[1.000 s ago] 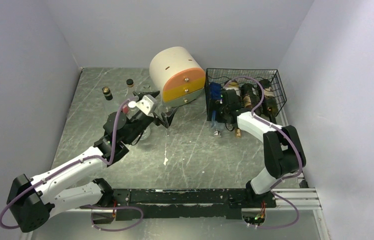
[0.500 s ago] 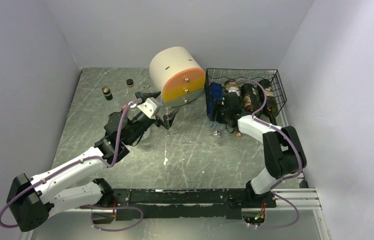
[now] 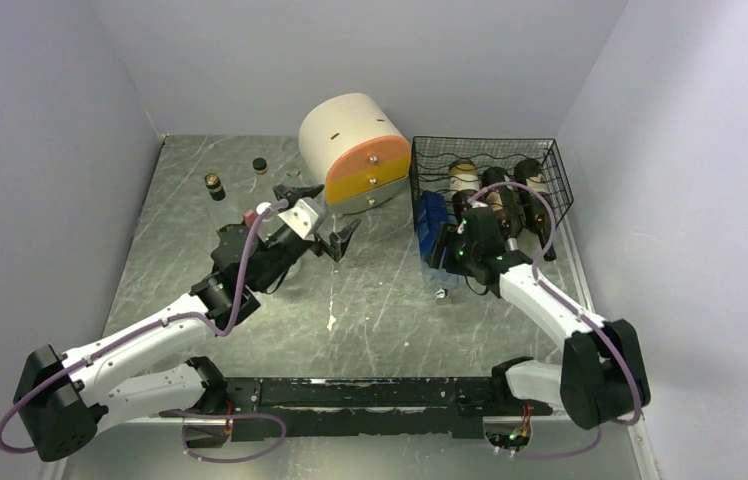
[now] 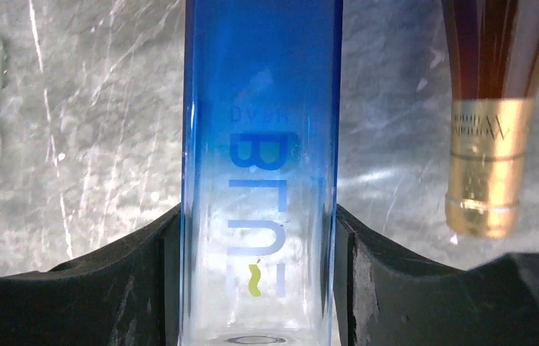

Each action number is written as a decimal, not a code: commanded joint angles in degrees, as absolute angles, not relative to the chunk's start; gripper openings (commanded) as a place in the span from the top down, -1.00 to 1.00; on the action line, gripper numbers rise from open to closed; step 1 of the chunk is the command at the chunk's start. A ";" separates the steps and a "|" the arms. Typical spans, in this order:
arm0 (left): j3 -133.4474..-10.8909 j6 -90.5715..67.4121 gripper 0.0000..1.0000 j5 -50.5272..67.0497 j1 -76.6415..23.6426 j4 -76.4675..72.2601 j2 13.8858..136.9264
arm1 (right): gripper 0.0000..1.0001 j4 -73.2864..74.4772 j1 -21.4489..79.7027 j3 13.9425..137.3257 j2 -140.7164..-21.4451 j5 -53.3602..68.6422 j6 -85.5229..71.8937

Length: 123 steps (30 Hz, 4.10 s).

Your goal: Take the wine bottle off the wine rack

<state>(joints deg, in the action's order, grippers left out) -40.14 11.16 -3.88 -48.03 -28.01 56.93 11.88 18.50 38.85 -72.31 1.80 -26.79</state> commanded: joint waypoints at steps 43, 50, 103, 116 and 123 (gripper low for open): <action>-37.57 33.45 -0.99 17.70 -67.48 -22.98 70.03 | 1.00 41.79 25.71 53.99 -61.52 34.72 -21.37; -39.94 34.73 -0.99 15.24 -68.86 -19.40 75.63 | 1.00 41.24 30.09 55.37 -62.42 34.07 -22.20; -31.20 -4.65 0.86 19.25 -32.28 -56.69 66.62 | -1.00 29.83 33.29 67.15 -56.56 -3.02 -23.74; -24.48 -4.16 0.86 13.15 -31.99 -71.59 73.51 | -0.99 29.35 33.29 65.86 -55.92 -2.77 -23.75; -22.65 -5.23 0.46 11.62 -31.99 -74.77 74.78 | -0.99 29.36 33.27 65.16 -55.39 -3.43 -23.24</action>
